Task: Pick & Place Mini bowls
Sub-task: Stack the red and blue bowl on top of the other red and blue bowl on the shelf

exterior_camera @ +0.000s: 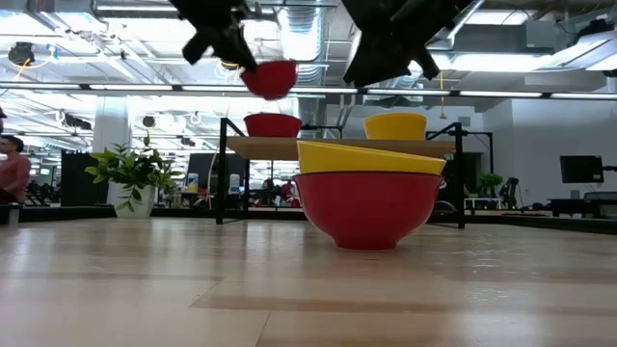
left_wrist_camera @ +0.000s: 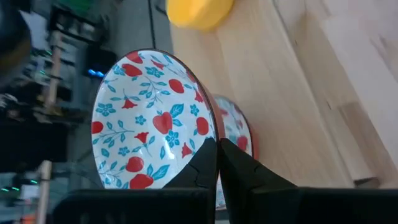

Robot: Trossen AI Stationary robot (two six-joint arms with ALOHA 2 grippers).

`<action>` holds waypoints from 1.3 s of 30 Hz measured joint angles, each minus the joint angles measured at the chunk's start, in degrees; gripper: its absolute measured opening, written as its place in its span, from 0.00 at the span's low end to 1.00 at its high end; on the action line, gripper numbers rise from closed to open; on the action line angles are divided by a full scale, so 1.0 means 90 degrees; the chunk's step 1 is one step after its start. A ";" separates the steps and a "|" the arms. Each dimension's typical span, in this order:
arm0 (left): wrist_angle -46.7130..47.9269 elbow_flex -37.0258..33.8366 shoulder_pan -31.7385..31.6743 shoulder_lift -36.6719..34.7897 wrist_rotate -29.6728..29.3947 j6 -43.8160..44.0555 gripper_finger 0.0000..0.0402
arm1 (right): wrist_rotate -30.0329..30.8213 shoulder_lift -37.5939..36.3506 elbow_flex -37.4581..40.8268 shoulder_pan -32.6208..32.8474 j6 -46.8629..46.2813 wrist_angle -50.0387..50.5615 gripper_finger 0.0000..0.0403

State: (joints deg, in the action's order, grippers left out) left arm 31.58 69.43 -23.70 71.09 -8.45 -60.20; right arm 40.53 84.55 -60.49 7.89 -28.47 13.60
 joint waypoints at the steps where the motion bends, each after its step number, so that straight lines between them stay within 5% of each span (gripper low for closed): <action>1: -0.0002 0.0000 -0.0108 0.0087 0.0072 0.0000 0.02 | 0.0001 0.0000 0.0000 -0.0033 0.0000 -0.0001 0.23; 11: -0.0560 -0.0002 -0.0580 0.0608 0.0101 -0.0093 0.02 | -0.0002 0.0000 -0.0002 0.0018 0.0005 0.0001 0.23; 39: -0.0027 -0.0007 -0.0450 0.0695 0.0097 0.0126 0.02 | -0.0029 0.0000 -0.0005 0.0079 0.0002 0.0104 0.23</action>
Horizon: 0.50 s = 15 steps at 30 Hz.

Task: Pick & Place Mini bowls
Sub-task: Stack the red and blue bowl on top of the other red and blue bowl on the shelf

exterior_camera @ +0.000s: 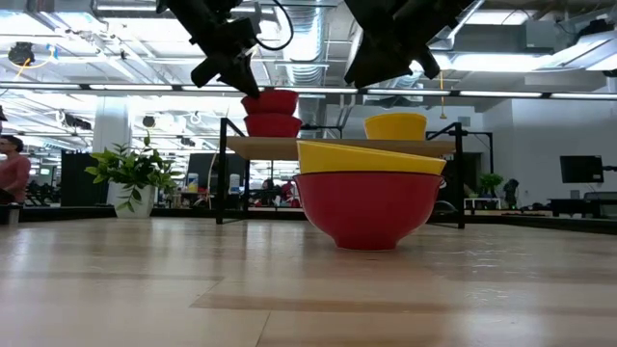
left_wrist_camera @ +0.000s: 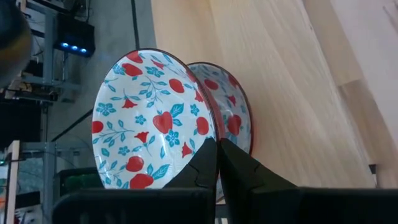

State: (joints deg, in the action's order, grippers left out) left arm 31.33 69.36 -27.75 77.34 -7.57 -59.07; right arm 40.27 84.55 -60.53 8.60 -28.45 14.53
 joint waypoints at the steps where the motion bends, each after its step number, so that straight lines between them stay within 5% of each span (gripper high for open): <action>1: 0.0002 0.0000 0.0000 0.0000 0.0003 0.0000 0.02 | 0.0000 0.0000 0.0000 0.0000 0.0000 0.0000 0.23; 15: 0.0052 0.0000 0.0134 -0.0002 0.0160 0.0000 0.03 | 0.0002 0.0000 0.0000 0.0000 -0.0002 -0.0038 0.23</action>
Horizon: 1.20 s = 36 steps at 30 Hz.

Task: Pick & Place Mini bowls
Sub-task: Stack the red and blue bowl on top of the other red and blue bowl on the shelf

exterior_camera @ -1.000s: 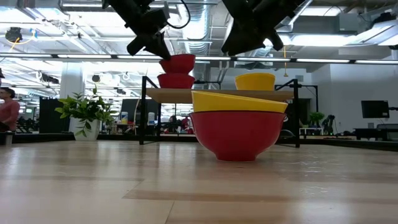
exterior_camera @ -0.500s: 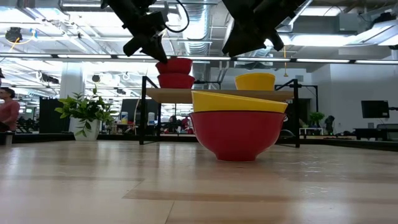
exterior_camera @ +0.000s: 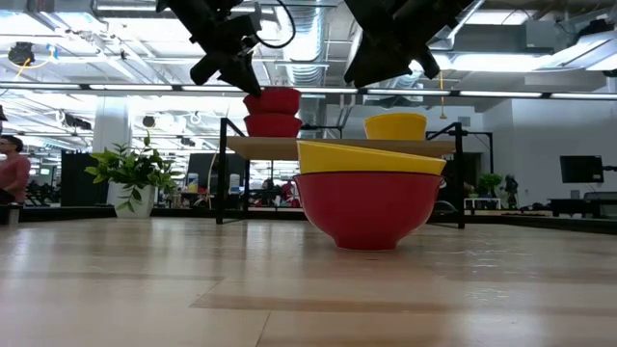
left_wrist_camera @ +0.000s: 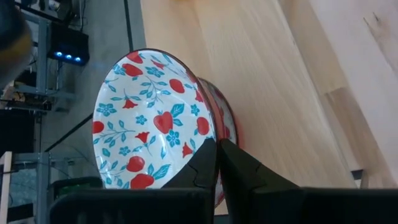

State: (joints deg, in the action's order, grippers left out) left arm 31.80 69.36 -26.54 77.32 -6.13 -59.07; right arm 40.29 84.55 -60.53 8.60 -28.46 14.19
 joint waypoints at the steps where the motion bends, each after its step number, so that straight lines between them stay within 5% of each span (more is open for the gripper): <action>1: 0.0027 0.0000 -0.0016 0.0000 -0.0002 0.0000 0.03 | 0.0000 0.0000 -0.0001 0.0000 -0.0001 -0.0015 0.23; 36: 0.0035 -0.0002 -0.0056 0.0097 -0.0026 -0.0073 0.03 | 0.0002 0.0000 -0.0002 0.0000 -0.0008 -0.0024 0.23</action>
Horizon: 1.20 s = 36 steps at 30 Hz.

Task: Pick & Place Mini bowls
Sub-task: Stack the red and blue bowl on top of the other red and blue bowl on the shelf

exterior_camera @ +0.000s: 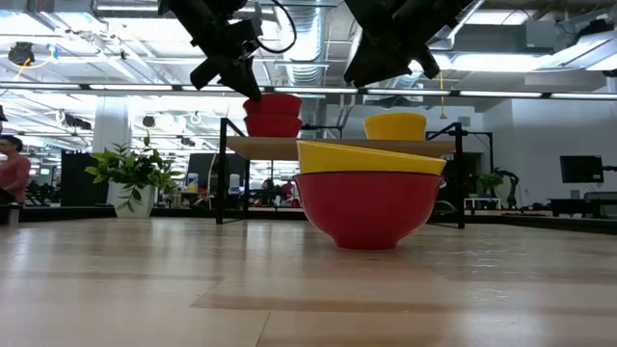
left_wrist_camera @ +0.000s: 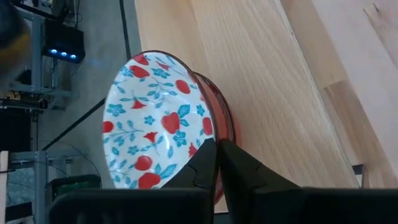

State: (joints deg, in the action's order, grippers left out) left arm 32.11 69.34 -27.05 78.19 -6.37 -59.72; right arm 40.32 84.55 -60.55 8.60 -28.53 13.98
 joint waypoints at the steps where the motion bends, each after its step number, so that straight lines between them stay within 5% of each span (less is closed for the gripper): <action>1: -0.0001 0.0000 0.0000 0.0004 0.0000 -0.0004 0.03 | 0.0000 0.0000 0.0000 0.0000 0.0000 0.0000 0.23; 36: -0.0023 0.0000 -0.0053 0.0299 -0.0273 0.0000 0.12 | 0.0000 0.0000 0.0000 0.0000 0.0002 -0.0141 0.23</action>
State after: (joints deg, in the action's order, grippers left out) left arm 31.90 69.34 -27.53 80.88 -8.83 -59.72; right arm 40.32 84.55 -60.55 8.60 -28.52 12.71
